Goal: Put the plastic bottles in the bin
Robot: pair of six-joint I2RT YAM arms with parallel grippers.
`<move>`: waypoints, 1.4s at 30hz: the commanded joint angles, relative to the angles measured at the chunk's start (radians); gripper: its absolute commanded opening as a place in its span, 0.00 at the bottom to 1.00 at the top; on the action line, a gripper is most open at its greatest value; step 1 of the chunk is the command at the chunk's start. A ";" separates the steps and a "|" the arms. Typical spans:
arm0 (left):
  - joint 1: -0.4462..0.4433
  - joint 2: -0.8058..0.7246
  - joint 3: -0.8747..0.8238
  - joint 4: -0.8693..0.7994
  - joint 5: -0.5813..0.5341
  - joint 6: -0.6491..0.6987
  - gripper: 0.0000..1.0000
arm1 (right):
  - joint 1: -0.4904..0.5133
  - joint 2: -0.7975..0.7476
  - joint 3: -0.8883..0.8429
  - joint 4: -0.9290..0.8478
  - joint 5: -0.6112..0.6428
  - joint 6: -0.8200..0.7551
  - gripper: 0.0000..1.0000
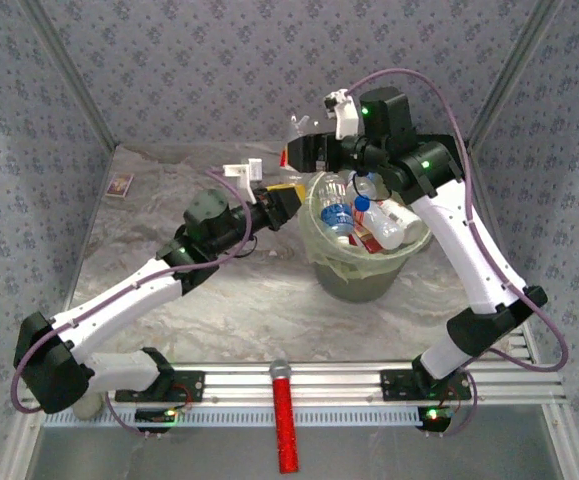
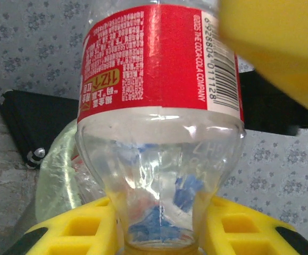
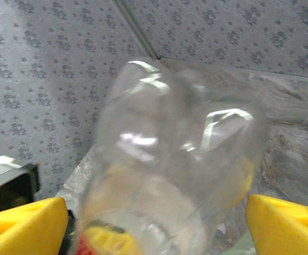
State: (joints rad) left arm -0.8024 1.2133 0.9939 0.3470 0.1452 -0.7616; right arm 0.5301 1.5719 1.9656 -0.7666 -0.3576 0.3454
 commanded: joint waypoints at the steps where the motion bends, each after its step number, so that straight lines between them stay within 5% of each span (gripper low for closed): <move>1: -0.014 -0.015 0.042 0.039 0.002 0.011 0.23 | -0.017 0.007 -0.029 0.030 -0.049 0.040 0.87; 10: -0.023 0.029 0.076 0.035 0.010 0.017 0.30 | -0.051 0.000 -0.038 0.059 -0.121 0.063 0.64; 15: -0.023 0.017 0.084 0.007 0.006 0.030 0.63 | -0.073 -0.006 0.001 0.035 -0.125 0.037 0.58; 19: -0.024 -0.017 0.113 -0.138 -0.099 0.066 0.76 | -0.099 -0.023 0.080 -0.053 -0.090 -0.027 0.57; 25: 0.006 0.005 0.204 -0.387 -0.220 0.085 0.78 | -0.199 -0.088 0.144 -0.252 -0.075 -0.086 0.55; 33: 0.040 0.111 0.296 -0.510 -0.128 0.093 0.77 | -0.316 -0.120 0.256 -0.641 0.115 -0.247 0.48; 42: 0.059 0.187 0.329 -0.530 -0.021 0.064 0.69 | -0.373 -0.055 0.291 -0.855 0.294 -0.337 0.47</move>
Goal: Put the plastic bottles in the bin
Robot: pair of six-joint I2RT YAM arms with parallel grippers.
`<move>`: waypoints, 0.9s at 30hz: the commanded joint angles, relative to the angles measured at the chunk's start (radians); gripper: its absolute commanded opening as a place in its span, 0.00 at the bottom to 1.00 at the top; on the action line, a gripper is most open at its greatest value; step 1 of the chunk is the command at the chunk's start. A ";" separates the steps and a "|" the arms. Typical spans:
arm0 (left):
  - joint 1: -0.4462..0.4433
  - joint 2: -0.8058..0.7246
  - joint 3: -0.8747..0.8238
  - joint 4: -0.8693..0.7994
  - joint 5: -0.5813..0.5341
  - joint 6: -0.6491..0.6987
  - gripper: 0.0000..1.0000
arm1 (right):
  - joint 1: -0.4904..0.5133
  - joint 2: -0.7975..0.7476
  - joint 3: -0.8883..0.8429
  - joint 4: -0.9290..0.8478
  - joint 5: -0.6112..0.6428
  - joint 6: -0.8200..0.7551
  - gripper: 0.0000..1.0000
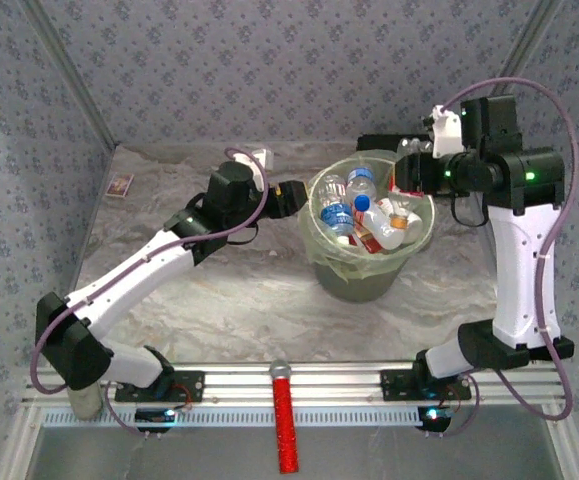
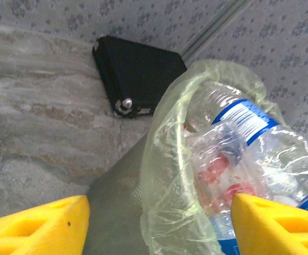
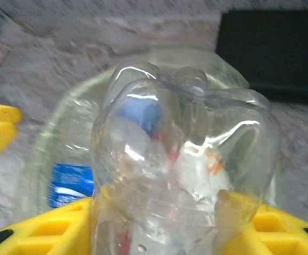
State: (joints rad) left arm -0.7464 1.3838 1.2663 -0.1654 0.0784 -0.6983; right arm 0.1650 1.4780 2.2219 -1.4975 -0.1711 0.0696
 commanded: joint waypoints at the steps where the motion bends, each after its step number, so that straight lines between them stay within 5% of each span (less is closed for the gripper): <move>1: 0.001 0.025 0.062 -0.022 0.050 0.000 0.69 | -0.008 0.051 0.041 -0.140 0.127 -0.071 0.47; 10: -0.004 0.084 0.083 -0.015 0.079 -0.007 0.63 | 0.015 0.161 0.028 -0.151 0.183 -0.179 0.54; 18: -0.003 0.125 0.105 -0.026 0.078 -0.013 0.51 | 0.073 0.214 0.025 -0.147 0.060 -0.254 0.77; 23: -0.001 0.145 0.114 -0.028 0.074 -0.019 0.43 | 0.052 0.184 0.022 -0.086 0.049 -0.197 0.83; 27: -0.001 0.151 0.118 -0.029 0.072 -0.027 0.36 | -0.060 0.122 -0.039 0.017 0.052 -0.061 0.83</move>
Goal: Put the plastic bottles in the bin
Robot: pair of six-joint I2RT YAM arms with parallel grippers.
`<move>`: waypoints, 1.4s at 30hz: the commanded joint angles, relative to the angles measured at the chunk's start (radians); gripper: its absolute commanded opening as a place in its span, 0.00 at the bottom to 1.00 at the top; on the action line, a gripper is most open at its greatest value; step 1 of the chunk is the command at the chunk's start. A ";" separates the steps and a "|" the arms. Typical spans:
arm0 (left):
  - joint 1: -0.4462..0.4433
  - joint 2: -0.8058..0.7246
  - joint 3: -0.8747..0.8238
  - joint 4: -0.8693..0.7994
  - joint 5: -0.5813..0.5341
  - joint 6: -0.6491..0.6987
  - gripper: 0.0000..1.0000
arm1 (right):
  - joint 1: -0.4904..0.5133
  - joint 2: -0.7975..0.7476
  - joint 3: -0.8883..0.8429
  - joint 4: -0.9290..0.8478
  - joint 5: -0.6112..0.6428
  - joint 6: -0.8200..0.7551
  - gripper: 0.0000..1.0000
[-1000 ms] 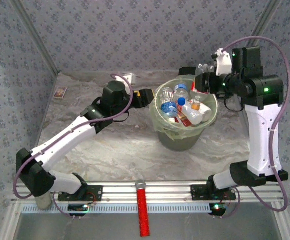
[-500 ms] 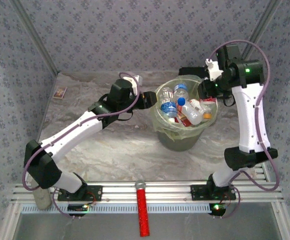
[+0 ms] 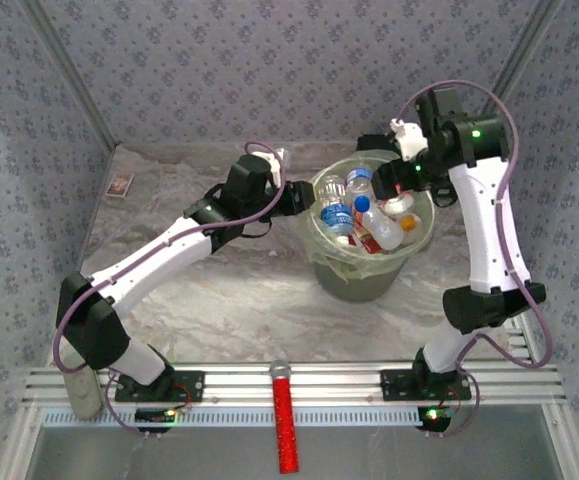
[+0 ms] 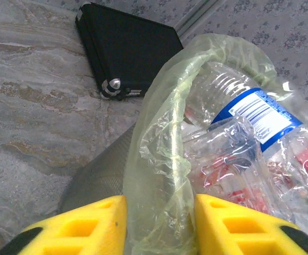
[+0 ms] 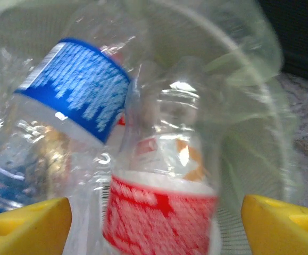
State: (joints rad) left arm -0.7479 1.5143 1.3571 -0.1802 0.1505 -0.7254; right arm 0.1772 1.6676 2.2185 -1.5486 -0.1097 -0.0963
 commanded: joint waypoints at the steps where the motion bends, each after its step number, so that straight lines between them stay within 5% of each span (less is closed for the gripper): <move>1: 0.003 0.021 0.025 -0.013 0.000 -0.001 0.34 | -0.116 -0.101 -0.072 0.105 -0.021 0.143 0.81; 7: 0.008 0.020 0.011 0.005 0.001 -0.023 0.24 | -0.339 -0.280 -0.390 0.311 -0.179 0.286 0.62; 16: 0.020 0.012 0.010 0.016 -0.009 -0.043 0.22 | -0.359 -0.309 -0.555 0.359 -0.330 0.262 0.47; 24: 0.066 -0.038 -0.011 -0.014 -0.039 -0.042 0.20 | -0.207 -0.268 -0.604 0.424 -0.396 0.290 0.32; 33: 0.185 -0.222 -0.085 -0.137 -0.126 -0.007 0.20 | 0.062 -0.203 -0.610 0.615 -0.421 0.400 0.32; 42: 0.415 -0.418 -0.180 -0.330 -0.142 0.061 0.22 | 0.284 -0.019 -0.467 0.748 -0.395 0.463 0.33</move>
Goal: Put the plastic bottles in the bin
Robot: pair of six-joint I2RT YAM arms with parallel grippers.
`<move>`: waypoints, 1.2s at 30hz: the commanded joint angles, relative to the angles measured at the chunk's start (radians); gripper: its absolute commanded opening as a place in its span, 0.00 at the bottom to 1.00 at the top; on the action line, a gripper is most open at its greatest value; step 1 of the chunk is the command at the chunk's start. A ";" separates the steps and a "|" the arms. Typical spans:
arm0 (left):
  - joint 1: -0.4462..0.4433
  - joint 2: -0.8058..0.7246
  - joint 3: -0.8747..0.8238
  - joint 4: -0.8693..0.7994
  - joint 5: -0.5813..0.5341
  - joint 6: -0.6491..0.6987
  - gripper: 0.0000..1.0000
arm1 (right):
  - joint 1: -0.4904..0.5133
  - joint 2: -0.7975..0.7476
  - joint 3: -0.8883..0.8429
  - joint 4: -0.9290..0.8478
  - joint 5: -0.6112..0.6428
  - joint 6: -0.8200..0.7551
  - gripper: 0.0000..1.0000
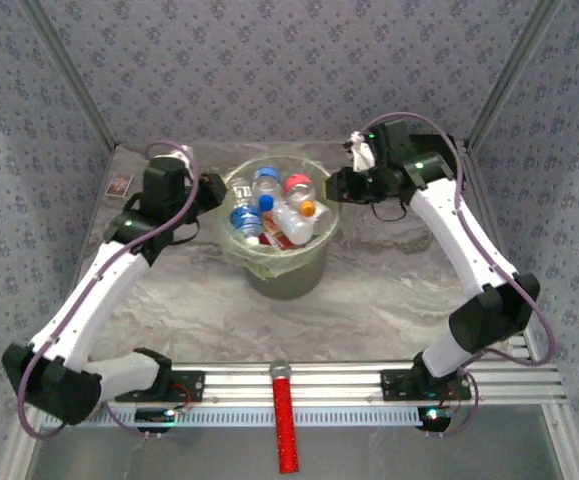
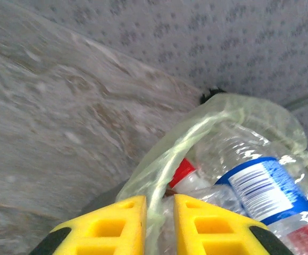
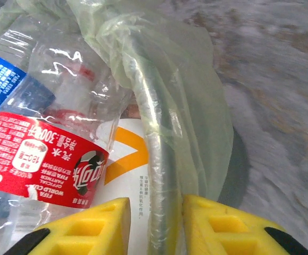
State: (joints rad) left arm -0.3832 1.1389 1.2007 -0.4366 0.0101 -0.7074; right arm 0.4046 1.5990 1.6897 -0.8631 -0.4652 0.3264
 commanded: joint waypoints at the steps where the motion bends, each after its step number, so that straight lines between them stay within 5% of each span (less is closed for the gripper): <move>1: 0.075 -0.050 -0.032 -0.081 0.013 0.045 0.22 | 0.072 0.066 0.085 0.060 -0.028 0.037 0.33; 6: 0.113 -0.049 -0.054 -0.079 0.076 0.052 0.25 | 0.083 0.102 0.156 0.038 0.037 0.027 0.35; 8: 0.113 -0.045 -0.056 -0.074 0.080 0.052 0.30 | 0.073 0.100 0.177 0.008 0.055 0.013 0.46; 16: 0.143 -0.071 0.085 -0.144 0.031 0.165 0.86 | -0.087 -0.053 0.163 -0.042 0.122 -0.056 0.95; 18: 0.167 -0.077 0.117 -0.171 0.029 0.202 0.99 | -0.133 -0.114 0.105 -0.025 0.163 -0.106 1.00; 21: 0.211 -0.107 0.109 -0.180 -0.010 0.262 1.00 | -0.180 -0.214 -0.045 0.046 0.330 -0.176 1.00; 28: 0.279 -0.193 -0.270 0.055 -0.458 0.398 1.00 | -0.320 -0.393 -0.618 0.532 0.536 -0.238 1.00; 32: 0.369 -0.155 -0.529 0.347 -0.371 0.434 1.00 | -0.330 -0.368 -0.833 0.786 0.636 -0.260 1.00; 36: 0.384 -0.051 -0.662 0.557 -0.406 0.460 1.00 | -0.331 -0.313 -0.979 0.988 0.673 -0.276 1.00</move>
State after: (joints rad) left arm -0.0048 1.0664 0.5739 -0.1345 -0.3523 -0.2996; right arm 0.0780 1.2797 0.7555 -0.1375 0.1257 0.0841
